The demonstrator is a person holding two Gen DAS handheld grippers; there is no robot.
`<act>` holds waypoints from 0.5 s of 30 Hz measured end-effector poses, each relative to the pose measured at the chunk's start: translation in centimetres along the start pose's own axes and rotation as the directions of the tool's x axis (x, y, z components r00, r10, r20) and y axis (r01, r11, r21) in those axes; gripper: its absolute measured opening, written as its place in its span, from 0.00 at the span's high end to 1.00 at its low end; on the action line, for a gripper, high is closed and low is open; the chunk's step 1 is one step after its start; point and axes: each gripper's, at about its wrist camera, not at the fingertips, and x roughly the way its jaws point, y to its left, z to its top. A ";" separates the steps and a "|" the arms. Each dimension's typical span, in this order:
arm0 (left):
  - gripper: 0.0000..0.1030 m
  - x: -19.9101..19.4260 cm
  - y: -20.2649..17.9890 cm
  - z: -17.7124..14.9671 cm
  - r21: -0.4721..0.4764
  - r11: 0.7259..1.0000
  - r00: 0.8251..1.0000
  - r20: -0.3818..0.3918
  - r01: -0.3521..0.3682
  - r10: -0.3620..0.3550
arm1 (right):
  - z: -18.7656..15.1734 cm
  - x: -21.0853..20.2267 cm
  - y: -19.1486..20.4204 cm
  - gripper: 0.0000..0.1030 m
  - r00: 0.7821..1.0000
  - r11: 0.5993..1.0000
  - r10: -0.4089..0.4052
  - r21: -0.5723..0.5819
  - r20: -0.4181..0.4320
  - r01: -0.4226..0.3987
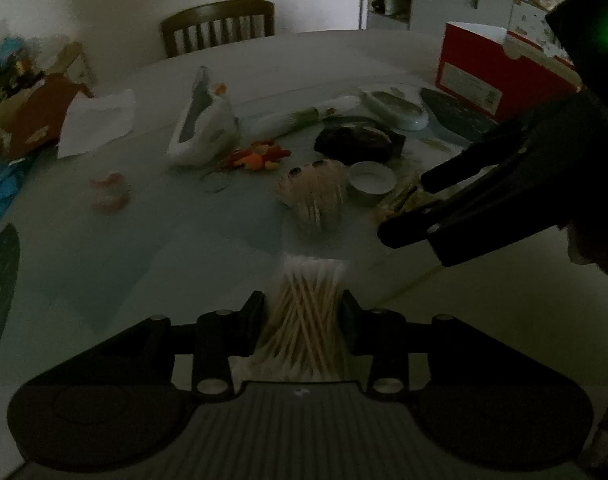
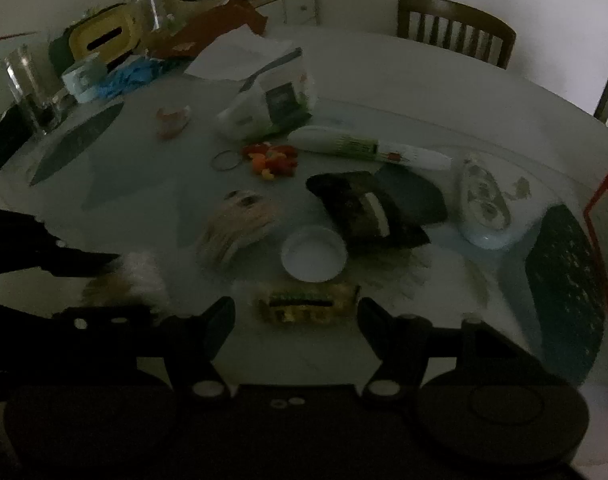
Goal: Organize objects
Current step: 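Grasp the yellow snack bar with the right tool while the left tool holds the swabs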
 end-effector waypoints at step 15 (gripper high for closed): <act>0.65 -1.1 -0.9 0.6 -0.022 1.000 1.000 0.013 -0.003 0.003 | -0.8 -0.7 -0.5 0.99 1.000 1.000 -0.011 -0.011 0.014 0.011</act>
